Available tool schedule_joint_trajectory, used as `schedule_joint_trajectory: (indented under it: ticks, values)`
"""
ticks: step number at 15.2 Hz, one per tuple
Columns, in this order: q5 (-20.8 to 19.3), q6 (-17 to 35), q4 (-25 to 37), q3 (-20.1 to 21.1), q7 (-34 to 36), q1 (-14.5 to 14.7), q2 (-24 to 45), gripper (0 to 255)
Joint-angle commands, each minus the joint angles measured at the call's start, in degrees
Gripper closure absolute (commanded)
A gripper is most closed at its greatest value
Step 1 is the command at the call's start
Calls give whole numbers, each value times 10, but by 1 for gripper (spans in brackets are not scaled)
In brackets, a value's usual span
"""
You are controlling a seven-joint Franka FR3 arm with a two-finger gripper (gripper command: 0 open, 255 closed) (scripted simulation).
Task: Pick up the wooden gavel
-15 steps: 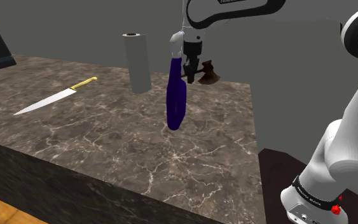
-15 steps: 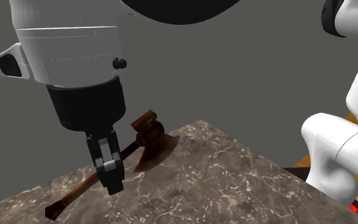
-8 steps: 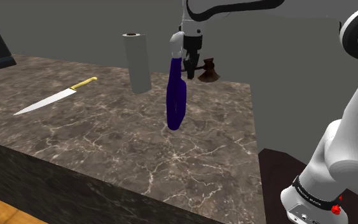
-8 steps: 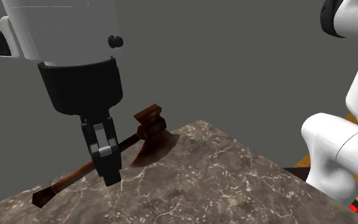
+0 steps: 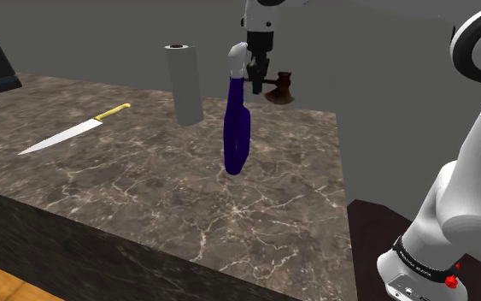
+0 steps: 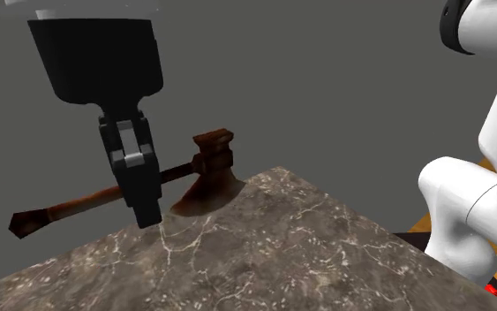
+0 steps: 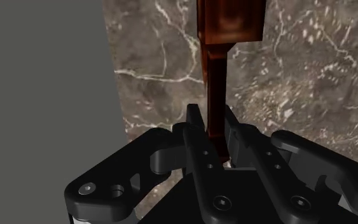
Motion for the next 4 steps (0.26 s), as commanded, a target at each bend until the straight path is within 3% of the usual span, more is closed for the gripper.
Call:
schedule_joint_trajectory:
  ticks: [1,4]
  values:
    - [0,-19,25,0,1,0,6,255]
    - [0,-29,39,0,1,0,9,255]
